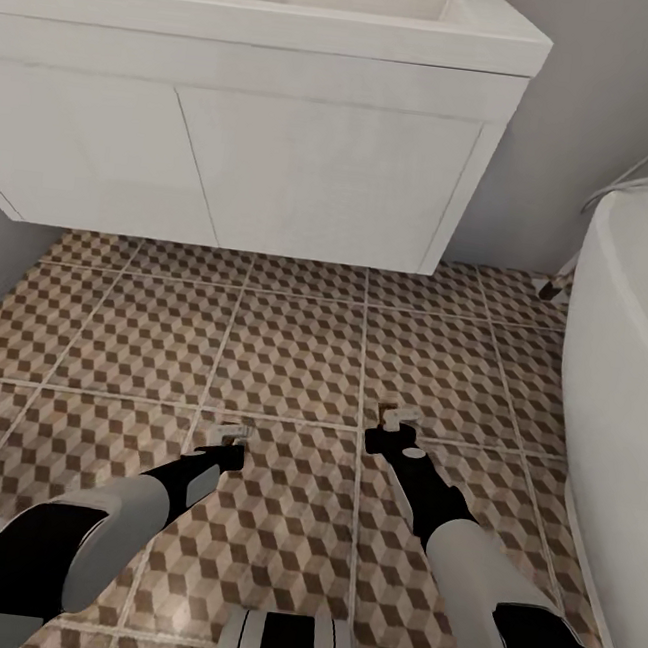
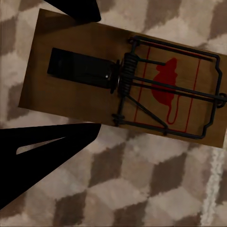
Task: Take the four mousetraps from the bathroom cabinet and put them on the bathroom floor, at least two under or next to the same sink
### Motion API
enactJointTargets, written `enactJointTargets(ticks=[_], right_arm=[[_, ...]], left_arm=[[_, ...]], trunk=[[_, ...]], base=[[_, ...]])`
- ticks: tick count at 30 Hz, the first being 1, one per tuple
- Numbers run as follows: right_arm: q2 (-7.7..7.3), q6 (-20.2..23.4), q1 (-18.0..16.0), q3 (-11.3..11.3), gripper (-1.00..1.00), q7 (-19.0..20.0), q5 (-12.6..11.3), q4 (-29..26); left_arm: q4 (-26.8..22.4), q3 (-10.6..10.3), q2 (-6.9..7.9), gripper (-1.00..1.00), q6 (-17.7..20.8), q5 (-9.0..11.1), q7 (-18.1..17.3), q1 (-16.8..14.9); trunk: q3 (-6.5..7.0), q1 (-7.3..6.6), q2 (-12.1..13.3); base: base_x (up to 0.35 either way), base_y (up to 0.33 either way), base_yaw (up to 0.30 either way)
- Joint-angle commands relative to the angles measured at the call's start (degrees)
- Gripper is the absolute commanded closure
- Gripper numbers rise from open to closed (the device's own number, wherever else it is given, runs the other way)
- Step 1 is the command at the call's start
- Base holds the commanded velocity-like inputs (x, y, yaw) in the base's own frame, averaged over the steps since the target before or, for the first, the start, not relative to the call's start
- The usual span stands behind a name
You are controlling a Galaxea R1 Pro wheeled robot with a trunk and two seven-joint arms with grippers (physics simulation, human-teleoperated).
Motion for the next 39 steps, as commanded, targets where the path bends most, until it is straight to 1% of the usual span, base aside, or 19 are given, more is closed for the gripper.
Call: enactJointTargets(ticks=[1,9,25,28,39], right_arm=[[0.04,0.35,-0.01,-0.16,1.00,-0.02,0.57,-0.08],[0.04,0.35,-0.01,-0.16,1.00,0.01,0.58,-0.05],[0.04,0.35,-0.01,-0.11,1.00,0.02,0.58,-0.05],[0.04,0.28,0.16,-0.07,1.00,0.02,0.58,-0.05],[0.04,0.18,0.38,-0.07,1.00,0.02,0.58,-0.05]], left_arm=[[0.02,-0.10,-0.02,1.00,0.03,0.22,0.26,-0.04],[0.02,-0.10,-0.02,1.00,0.03,0.22,0.29,-0.04],[-0.02,-0.10,-0.02,1.00,0.03,0.22,0.29,-0.04],[-0.04,-0.10,-0.02,1.00,0.00,0.22,0.29,-0.04],[-0.05,-0.10,-0.02,1.00,-0.05,0.22,0.29,-0.04]], trunk=[[-0.12,-0.02,-0.02],[-0.75,-0.02,-0.02],[-5.64,0.40,-0.23],[-5.83,0.40,-0.23],[-5.89,0.40,-0.23]], base=[[0.000,0.000,0.000],[0.000,0.000,0.000],[0.000,0.000,0.000],[0.000,0.000,0.000],[0.000,0.000,0.000]])
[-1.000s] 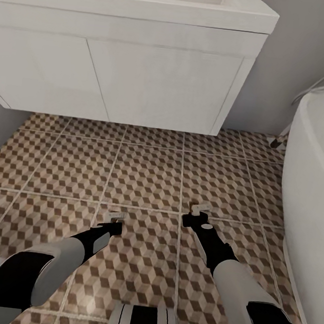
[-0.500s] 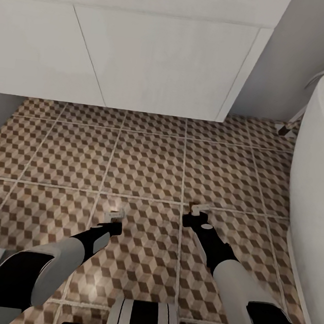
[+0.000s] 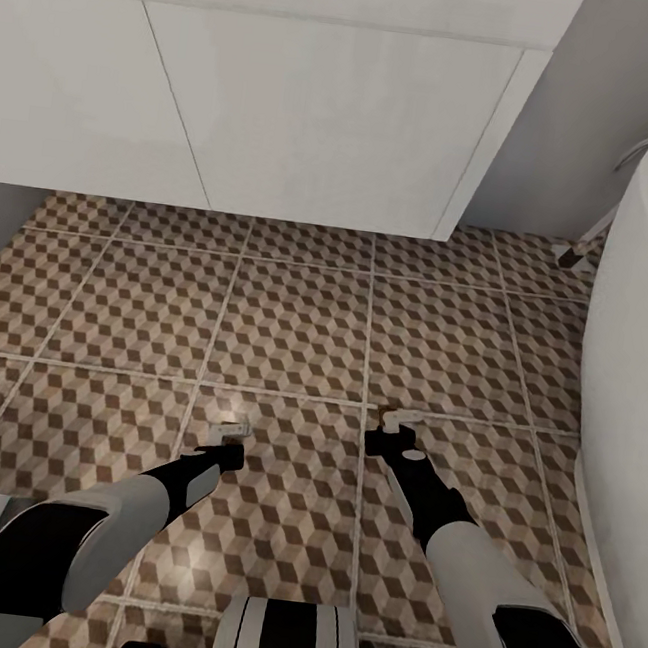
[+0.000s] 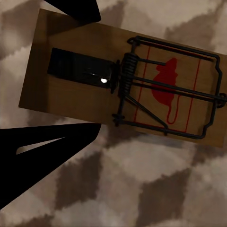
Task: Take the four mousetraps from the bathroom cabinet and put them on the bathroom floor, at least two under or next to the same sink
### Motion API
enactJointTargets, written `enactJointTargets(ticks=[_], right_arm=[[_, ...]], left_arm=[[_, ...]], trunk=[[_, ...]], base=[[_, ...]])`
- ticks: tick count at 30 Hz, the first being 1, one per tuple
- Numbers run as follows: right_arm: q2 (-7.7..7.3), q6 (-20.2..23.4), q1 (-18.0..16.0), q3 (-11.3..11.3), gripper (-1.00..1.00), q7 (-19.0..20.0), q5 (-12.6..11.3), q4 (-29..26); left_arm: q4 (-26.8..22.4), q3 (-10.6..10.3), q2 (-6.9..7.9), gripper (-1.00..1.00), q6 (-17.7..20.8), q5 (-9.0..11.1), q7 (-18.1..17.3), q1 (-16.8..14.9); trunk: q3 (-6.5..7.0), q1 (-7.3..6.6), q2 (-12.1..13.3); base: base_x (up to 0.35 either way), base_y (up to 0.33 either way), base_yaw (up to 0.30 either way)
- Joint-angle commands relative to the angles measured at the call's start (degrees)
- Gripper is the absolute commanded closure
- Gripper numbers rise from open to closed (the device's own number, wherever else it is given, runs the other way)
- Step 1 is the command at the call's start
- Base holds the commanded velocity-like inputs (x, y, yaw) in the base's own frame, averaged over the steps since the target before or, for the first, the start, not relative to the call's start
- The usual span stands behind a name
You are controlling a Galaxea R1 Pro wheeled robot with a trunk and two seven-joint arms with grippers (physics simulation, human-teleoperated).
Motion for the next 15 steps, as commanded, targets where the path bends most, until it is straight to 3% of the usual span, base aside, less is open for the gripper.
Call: enactJointTargets(ticks=[1,6,15], right_arm=[[0.04,0.35,0.02,-0.15,1.00,-0.01,0.58,-0.10],[0.06,0.34,0.14,-0.15,1.00,-0.01,0.58,-0.10],[0.04,0.28,0.35,2.18,1.00,-0.01,0.58,-0.10]], left_arm=[[0.03,-0.09,-0.02,1.00,0.01,0.23,0.22,-0.03],[0.05,-0.09,-0.02,1.00,0.03,0.24,0.24,-0.03],[0.07,-0.09,-0.02,1.00,0.02,0.24,0.23,-0.03]], trunk=[[-0.03,-0.01,-0.01],[-0.03,-0.01,-0.01],[-0.03,-0.01,-0.01]], base=[[0.000,0.000,0.000],[0.083,0.010,0.000],[0.296,0.105,0.000]])
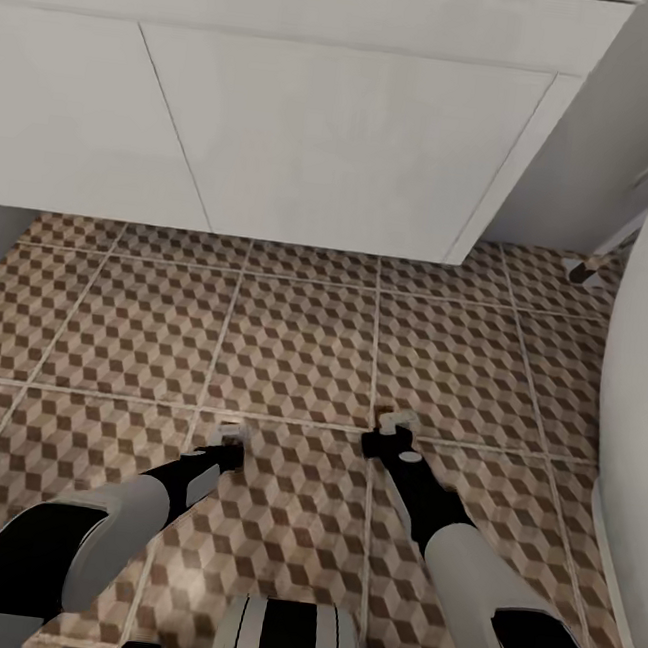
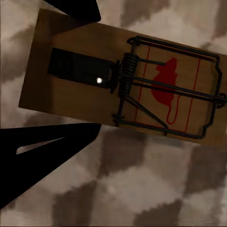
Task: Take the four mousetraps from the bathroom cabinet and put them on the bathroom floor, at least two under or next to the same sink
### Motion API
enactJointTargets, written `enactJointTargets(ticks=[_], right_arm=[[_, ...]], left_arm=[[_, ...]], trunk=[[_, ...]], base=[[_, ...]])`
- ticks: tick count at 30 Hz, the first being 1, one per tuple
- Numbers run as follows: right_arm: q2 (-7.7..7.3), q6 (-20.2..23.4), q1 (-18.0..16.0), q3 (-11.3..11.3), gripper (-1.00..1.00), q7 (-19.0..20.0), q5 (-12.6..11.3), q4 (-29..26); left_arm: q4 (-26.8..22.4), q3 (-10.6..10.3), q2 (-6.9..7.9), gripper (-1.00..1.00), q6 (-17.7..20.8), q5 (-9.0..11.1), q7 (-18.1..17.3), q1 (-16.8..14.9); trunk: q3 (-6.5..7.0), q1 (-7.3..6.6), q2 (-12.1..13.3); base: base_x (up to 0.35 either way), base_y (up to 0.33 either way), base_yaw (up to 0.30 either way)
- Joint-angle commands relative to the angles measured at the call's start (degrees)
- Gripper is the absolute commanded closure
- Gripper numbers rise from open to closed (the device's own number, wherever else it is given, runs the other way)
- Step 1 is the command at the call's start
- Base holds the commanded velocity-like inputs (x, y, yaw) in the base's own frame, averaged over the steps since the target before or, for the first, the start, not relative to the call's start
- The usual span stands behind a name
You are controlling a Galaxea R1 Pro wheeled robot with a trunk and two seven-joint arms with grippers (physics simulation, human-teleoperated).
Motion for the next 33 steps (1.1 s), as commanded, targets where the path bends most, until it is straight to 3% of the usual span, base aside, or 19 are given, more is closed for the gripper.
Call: enactJointTargets(ticks=[1,13,18,24,33], right_arm=[[0.00,0.42,0.03,0.35,1.00,0.00,0.53,-0.13],[0.00,0.41,0.09,0.81,1.00,0.10,0.51,-0.13],[0.00,-1.01,0.36,0.89,1.00,0.16,0.53,0.54],[0.06,-4.38,0.41,1.05,1.00,0.16,0.53,5.84],[0.08,-6.18,0.36,1.08,1.00,0.16,0.61,8.64]], left_arm=[[0.02,-0.09,-0.02,1.00,0.03,0.22,0.23,-0.03],[0.04,-0.09,-0.07,1.00,0.05,0.25,0.22,-0.03],[0.00,-0.09,-0.09,1.00,0.01,0.22,0.24,-0.03],[-0.61,-0.03,-0.16,1.00,0.01,0.28,0.22,-0.03],[-3.72,-0.09,-1.28,1.00,-0.03,0.22,0.24,-0.03]], trunk=[[-0.03,0.03,-0.01],[-0.03,0.03,-0.01],[-0.03,0.03,-0.01],[-0.03,0.03,-0.01],[-0.03,0.03,-0.01]], base=[[0.331,0.124,0.000],[0.266,0.072,0.000],[0.035,0.002,0.000],[0.005,0.000,0.000],[0.000,0.000,0.000]])
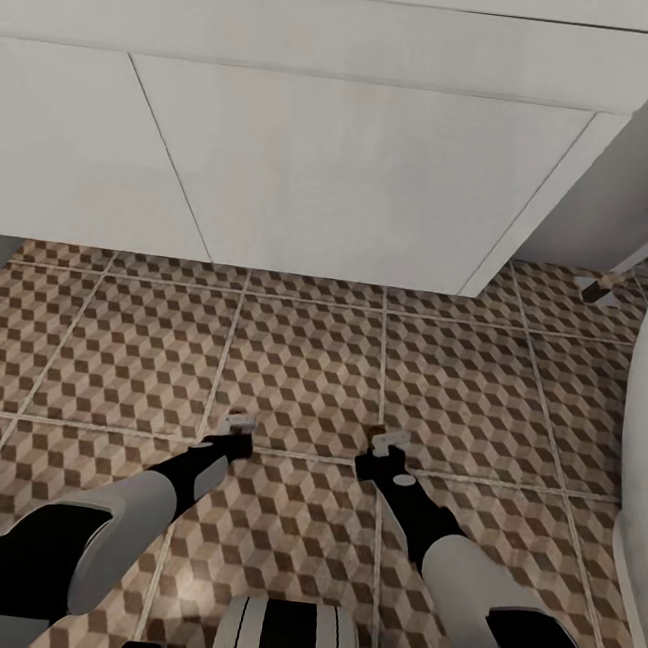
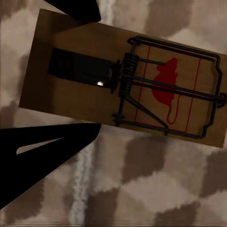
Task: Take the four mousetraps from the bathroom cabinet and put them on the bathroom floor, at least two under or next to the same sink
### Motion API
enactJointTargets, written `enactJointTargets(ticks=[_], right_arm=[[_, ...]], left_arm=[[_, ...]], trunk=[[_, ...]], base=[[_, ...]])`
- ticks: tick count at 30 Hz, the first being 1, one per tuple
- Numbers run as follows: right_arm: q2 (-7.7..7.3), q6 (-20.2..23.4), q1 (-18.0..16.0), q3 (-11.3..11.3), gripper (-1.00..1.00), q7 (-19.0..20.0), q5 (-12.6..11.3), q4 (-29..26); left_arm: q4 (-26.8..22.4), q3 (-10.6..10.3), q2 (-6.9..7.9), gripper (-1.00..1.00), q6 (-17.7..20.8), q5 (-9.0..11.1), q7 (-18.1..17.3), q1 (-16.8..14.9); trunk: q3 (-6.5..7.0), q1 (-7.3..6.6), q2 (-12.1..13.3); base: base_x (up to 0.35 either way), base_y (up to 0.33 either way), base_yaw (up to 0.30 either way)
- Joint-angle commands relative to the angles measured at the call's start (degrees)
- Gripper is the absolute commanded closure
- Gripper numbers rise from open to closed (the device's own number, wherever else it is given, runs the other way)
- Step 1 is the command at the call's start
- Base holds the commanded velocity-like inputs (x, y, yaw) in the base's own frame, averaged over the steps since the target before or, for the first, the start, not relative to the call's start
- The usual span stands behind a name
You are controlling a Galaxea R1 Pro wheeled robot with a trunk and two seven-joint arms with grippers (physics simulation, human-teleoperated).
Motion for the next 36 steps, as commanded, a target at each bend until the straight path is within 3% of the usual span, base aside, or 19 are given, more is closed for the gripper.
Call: enactJointTargets(ticks=[1,13,21,36], right_arm=[[-0.01,0.06,-0.02,0.15,1.00,0.01,0.26,0.09],[-0.01,-0.60,-0.05,0.16,1.00,0.05,0.18,0.52],[-0.09,-6.06,-0.05,0.16,1.00,0.09,0.27,0.45],[-0.10,-6.34,-0.05,0.07,1.00,0.01,0.18,0.17]], left_arm=[[-0.22,-0.10,-0.05,1.00,0.00,0.26,0.26,-0.01],[-0.75,-0.10,-0.28,1.00,-0.03,0.25,0.17,-0.01],[1.46,-0.10,-0.62,1.00,-0.29,0.18,0.22,-0.01],[1.59,-0.10,-1.10,1.00,-0.39,0.20,0.17,-0.01]], trunk=[[-0.03,-0.01,-0.01],[-0.03,-0.01,-0.01],[-0.03,-0.01,-0.01],[-0.03,-0.01,-0.01]], base=[[0.000,0.000,0.000],[0.000,0.000,0.000],[0.000,0.000,0.000],[0.000,0.000,0.000]])
